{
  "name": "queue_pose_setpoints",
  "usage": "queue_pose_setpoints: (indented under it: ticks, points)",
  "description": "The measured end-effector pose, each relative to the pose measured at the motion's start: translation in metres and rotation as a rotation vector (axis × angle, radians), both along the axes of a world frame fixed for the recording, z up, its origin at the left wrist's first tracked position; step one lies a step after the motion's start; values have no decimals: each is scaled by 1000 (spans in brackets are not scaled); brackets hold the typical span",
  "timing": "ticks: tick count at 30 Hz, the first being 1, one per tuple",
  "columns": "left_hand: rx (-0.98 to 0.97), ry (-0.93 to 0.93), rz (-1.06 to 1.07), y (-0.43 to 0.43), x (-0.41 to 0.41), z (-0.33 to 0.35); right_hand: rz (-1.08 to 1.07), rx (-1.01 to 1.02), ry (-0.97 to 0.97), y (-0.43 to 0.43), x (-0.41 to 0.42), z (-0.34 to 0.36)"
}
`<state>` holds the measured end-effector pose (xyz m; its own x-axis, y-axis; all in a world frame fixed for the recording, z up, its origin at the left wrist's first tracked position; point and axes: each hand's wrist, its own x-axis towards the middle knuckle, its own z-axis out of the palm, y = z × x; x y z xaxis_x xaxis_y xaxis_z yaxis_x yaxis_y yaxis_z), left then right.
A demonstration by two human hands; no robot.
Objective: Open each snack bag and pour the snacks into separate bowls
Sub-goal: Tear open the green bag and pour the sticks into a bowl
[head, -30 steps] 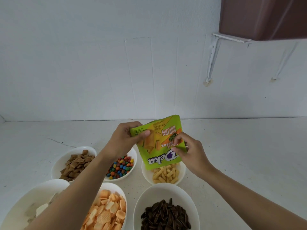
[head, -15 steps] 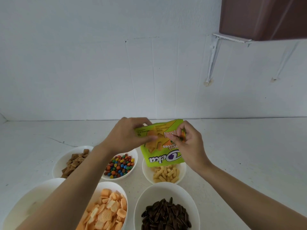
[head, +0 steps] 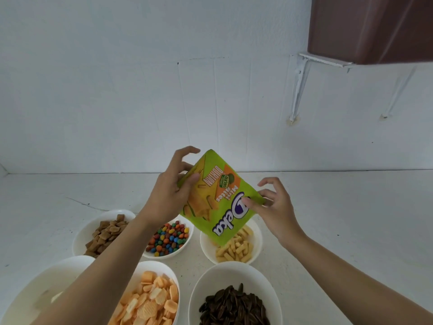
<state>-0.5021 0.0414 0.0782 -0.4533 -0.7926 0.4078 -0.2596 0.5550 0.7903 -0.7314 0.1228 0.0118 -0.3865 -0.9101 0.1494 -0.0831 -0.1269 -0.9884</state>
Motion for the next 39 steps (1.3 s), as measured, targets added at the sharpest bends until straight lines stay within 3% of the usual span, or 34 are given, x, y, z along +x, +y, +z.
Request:
queue_pose_setpoints:
  ticks: [4, 7, 10, 13, 17, 21, 26, 33, 39]
  points:
    - [27, 92, 104, 1, 7, -19, 116, 58, -442, 1, 10, -2]
    - [46, 191, 223, 4, 7, -29, 180, 92, -520, -1, 21, 1]
    - [91, 223, 340, 1, 10, -38, 203, 100, -395, -2, 31, 2]
    - [108, 71, 365, -2, 19, -44, 158, 47, -241, -4, 34, 5]
    - [-237, -262, 382, 6, 30, -26, 157, 9, 47, -5, 36, 12]
    - [-426, -450, 134, 12, 34, -1, 201, -59, 326, -9, 46, 28]
    - [-532, -411, 117, 22, 48, 20, 202, -223, 391, -10, 67, 58]
    - [-435, -294, 370, 42, 123, 31, 342, -513, 494, -32, 123, 84]
    - [-405, -302, 606, 80, 214, 45, 508, -618, 518, -49, 219, 97]
